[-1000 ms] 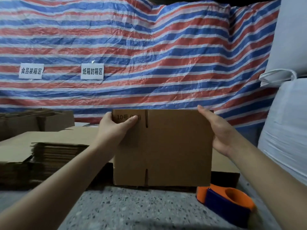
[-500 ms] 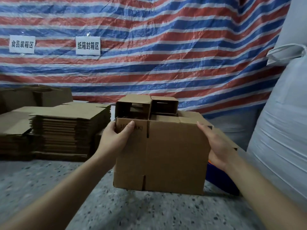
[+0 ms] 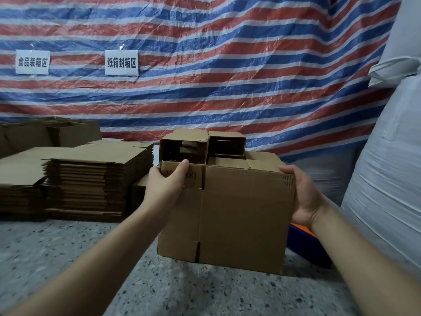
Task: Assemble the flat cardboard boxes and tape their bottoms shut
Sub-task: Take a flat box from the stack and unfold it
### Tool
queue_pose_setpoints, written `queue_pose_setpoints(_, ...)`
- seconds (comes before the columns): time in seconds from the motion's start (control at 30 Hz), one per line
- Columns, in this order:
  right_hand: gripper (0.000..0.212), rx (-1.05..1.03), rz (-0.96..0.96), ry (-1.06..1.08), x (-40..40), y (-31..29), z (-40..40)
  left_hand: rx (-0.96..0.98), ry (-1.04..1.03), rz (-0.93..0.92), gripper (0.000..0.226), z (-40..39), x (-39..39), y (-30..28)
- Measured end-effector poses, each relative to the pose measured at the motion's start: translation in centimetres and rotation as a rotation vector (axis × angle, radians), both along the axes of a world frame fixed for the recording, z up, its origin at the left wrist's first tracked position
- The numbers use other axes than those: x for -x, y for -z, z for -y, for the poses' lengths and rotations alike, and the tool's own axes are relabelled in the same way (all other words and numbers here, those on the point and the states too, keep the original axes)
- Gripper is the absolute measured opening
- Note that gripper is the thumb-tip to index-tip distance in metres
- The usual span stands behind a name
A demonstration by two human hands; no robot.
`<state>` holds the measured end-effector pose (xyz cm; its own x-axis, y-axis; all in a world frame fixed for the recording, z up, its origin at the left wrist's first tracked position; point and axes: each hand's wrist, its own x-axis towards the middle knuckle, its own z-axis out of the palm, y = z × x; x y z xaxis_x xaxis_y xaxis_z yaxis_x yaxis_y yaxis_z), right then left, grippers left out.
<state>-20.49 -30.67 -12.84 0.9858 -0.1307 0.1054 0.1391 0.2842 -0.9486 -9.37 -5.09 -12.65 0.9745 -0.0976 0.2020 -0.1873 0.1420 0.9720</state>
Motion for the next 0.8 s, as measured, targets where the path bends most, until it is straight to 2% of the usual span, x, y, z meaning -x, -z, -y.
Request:
queue_pose_setpoints(0.1, 0.04, 0.027, 0.035, 0.031, 0.2, 0.2, -0.7, 0.0, -0.002, 0.028, 0.048, 0.4, 0.7, 0.1)
queue_pose_setpoints(0.23, 0.049, 0.084, 0.09, 0.092, 1.0, -0.2, -1.9, -0.016, 0.081, 0.062, 0.026, 0.7, 0.6, -0.7)
queue_pose_setpoints(0.3, 0.058, 0.137, 0.146, 0.127, 1.1, -0.5, -2.7, -0.053, 0.198, 0.04, 0.027, 0.3, 0.4, -1.8)
queue_pose_setpoints(0.37, 0.065, 0.16, 0.197, 0.176, 0.9, -0.5, -3.5, -0.017, 0.399, 0.001, 0.023, -0.3, 0.6, -2.5)
queue_pose_setpoints(0.43, 0.065, 0.196, 0.197, 0.225, 0.6, 0.0, -4.2, 0.018, 0.551, -0.038, 0.021, -1.0, 0.8, -2.3)
queue_pose_setpoints(0.5, 0.065, 0.226, 0.163, 0.262, 0.4, 1.0, -4.9, 0.005, 0.63, -0.063, 0.029, -1.4, 0.9, -1.4)
queue_pose_setpoints(0.6, 0.068, 0.085, 0.115, 0.291, 0.4, 2.3, -4.7, -0.047, 0.681, -0.077, 0.054, -1.8, 0.8, -0.5)
queue_pose_setpoints(0.7, 0.06, -0.116, 0.101, 0.311, 0.7, 2.5, -3.6, -0.003, 0.703, -0.055, 0.043, -1.8, 0.7, -0.4)
queue_pose_setpoints(0.8, 0.068, -0.096, 0.039, 0.32, 0.4, 3.4, -3.1, -0.041, 0.687, 0.032, 0.049, -1.5, 0.5, 0.8)
